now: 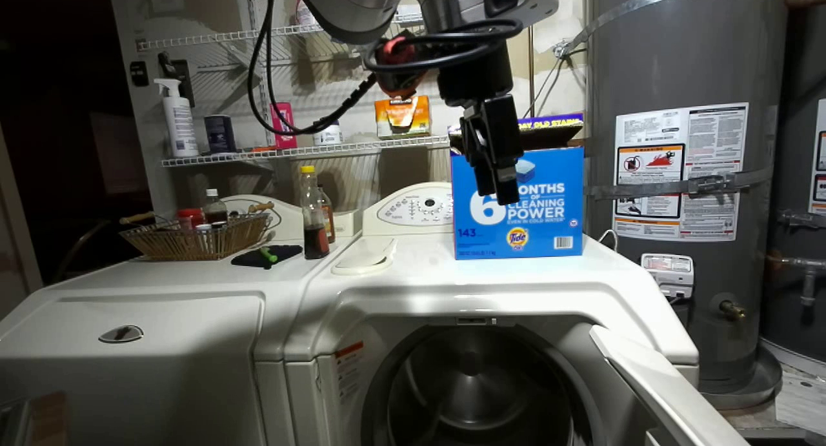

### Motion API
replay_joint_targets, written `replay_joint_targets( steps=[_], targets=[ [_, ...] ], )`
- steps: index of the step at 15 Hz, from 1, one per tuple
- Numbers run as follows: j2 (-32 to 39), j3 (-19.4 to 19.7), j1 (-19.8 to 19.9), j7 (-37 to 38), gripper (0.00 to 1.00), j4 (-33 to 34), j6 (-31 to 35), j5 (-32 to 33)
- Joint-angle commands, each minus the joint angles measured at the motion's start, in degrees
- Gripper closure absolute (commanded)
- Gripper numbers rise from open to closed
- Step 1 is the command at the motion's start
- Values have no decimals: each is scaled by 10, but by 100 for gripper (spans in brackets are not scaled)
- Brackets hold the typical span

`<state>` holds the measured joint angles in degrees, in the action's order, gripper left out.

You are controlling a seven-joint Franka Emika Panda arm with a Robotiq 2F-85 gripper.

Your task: Close the washing machine door

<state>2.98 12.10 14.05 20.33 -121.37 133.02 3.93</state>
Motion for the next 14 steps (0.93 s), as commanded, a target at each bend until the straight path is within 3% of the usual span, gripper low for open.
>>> replay_joint_targets(
  steps=[1,5,14],
  targets=[
    [3,6,-6,-1,0,4,-2,-1],
    [20,4,-6,-10,0,16,-6,-10],
    [222,17,55,-163,0,198,2,-117]
  ],
)
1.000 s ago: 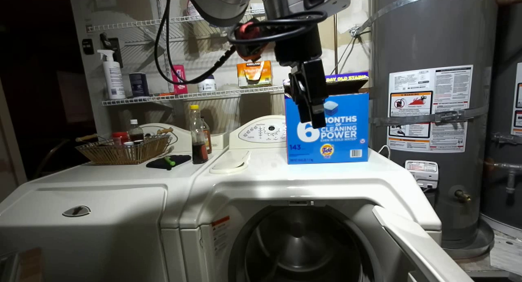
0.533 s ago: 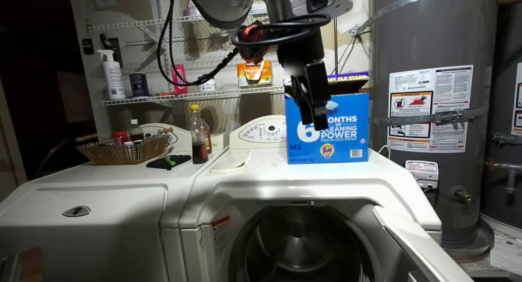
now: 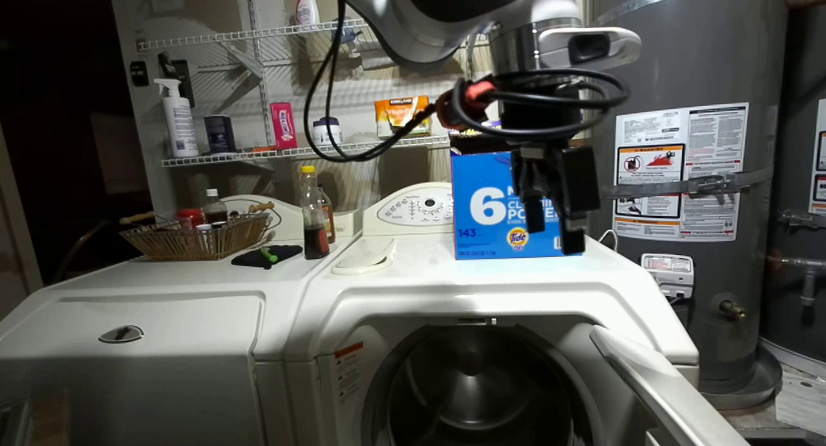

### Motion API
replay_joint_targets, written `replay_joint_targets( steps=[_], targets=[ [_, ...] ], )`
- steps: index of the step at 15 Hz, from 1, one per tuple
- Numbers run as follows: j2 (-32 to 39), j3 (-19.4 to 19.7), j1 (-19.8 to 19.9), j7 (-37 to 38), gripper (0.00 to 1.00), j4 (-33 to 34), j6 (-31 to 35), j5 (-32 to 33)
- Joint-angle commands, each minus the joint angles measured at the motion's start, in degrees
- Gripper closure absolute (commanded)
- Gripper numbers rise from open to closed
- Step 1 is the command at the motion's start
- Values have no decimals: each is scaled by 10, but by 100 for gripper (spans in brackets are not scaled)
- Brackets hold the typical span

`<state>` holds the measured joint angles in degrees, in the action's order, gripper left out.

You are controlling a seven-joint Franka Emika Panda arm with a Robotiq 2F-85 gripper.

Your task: Close the washing machine door

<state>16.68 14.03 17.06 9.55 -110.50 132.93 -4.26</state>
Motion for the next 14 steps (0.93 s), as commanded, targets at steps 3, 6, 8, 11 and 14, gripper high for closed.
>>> replay_joint_targets(
  steps=[3,6,8,11,14],
  targets=[
    [160,-15,58,-90,0,160,8,-62],
    [233,-27,92,-105,0,234,2,-81],
    [272,-31,114,-108,0,277,2,-87],
    [327,-35,136,-103,0,336,3,-89],
    [371,-41,152,-98,0,381,3,-87]
  ],
)
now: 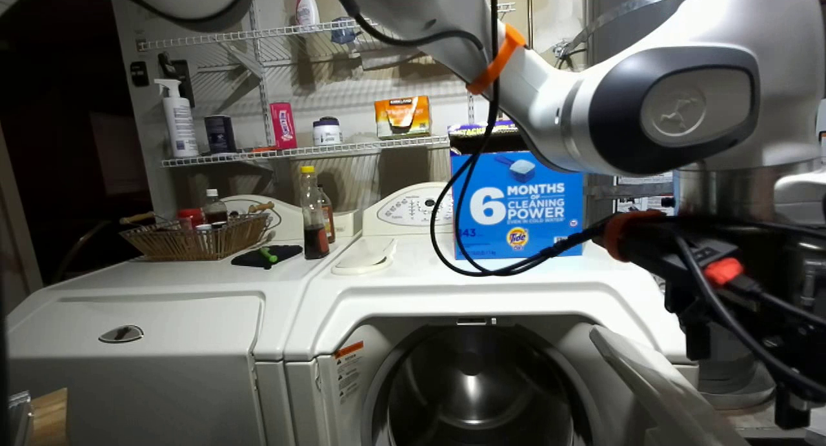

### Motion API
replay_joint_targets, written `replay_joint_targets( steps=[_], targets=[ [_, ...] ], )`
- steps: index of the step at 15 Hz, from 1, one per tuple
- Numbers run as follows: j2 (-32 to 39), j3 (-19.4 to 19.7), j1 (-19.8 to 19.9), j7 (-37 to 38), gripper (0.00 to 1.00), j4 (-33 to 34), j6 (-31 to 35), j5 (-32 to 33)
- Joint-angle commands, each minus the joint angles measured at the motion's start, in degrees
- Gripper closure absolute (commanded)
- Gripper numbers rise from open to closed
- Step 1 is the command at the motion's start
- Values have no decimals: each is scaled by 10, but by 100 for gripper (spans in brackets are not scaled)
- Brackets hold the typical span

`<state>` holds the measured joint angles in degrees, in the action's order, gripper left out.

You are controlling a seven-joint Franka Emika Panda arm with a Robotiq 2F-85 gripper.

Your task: Close the washing machine door

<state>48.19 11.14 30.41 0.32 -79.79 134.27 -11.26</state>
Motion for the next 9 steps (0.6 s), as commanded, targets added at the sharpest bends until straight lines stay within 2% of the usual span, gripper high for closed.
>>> replay_joint_targets(
  steps=[1,6,9],
  targets=[
    [67,-15,23,-3,0,86,-15,-16],
    [110,-21,29,12,0,134,-48,-10],
    [118,-15,23,40,0,152,-106,-6]
  ],
)
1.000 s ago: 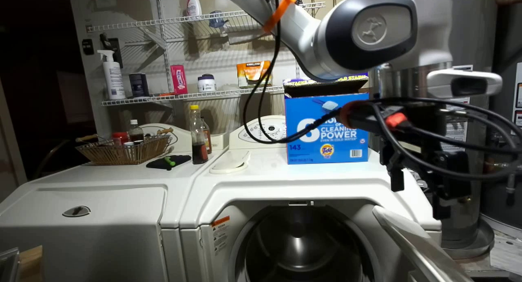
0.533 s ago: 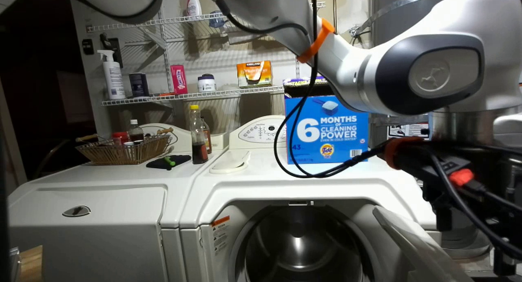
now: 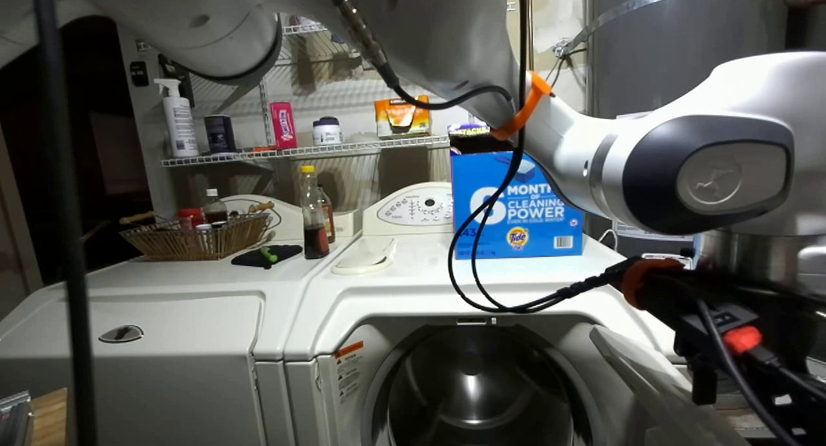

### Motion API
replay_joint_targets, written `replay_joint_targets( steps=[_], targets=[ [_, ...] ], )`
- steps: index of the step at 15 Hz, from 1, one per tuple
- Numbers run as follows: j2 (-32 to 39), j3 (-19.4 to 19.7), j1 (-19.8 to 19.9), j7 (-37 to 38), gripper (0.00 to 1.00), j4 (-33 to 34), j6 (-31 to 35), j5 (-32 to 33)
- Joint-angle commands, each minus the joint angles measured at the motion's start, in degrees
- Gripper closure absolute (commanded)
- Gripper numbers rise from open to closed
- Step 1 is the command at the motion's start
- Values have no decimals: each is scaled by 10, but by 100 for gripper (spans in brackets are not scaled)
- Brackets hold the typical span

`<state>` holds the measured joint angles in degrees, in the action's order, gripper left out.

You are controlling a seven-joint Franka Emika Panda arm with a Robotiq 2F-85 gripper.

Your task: Close the washing machine door

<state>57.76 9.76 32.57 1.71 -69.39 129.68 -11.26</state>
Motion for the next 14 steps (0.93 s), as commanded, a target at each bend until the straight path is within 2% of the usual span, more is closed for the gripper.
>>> replay_joint_targets(
  steps=[1,6,10,11,14],
  targets=[
    [23,0,0,38,0,55,-86,-6],
    [28,-2,-1,85,0,90,-201,-13],
    [48,-6,0,116,0,109,-242,-23],
    [49,-13,6,137,0,113,-274,-40],
    [61,-22,12,176,0,129,-317,-74]
  ],
)
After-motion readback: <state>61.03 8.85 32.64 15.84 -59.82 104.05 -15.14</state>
